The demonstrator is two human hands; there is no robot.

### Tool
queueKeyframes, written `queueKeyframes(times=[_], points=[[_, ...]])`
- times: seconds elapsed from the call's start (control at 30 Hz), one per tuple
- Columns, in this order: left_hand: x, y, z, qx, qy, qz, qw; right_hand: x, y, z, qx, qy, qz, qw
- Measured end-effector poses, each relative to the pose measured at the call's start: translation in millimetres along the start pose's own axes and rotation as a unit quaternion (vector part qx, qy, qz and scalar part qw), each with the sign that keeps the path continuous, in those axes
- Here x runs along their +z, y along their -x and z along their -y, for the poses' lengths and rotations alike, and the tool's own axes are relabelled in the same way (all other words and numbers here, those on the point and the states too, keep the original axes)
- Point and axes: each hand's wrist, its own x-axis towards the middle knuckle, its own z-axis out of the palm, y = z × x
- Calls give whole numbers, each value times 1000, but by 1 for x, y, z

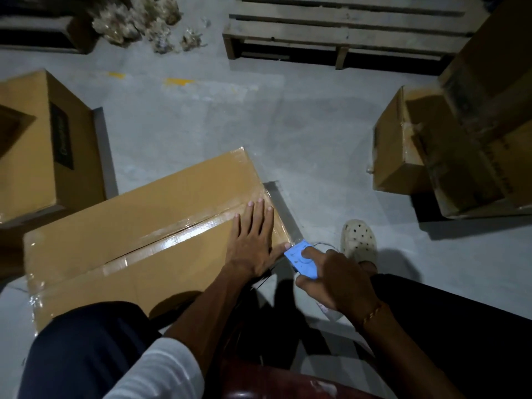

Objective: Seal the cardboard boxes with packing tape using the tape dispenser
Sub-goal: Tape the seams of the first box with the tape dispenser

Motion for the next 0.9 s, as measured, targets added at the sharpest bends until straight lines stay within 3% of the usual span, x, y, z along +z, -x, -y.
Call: queueKeyframes(times=[0.27, 0.63, 0.8, 0.9], points=[[-13, -5, -1, -13, 25, 57, 998, 8, 16, -4, 19, -40, -6, 999], [-16, -4, -7, -14, 11, 51, 999, 8, -2, -5, 23, -34, 7, 999], [-22, -2, -14, -22, -43, 46, 998, 44, -6, -28, 83, -34, 161, 983], [-26, -2, -17, 5, -73, 9, 997, 62, 1, -47, 155, -96, 199, 963]])
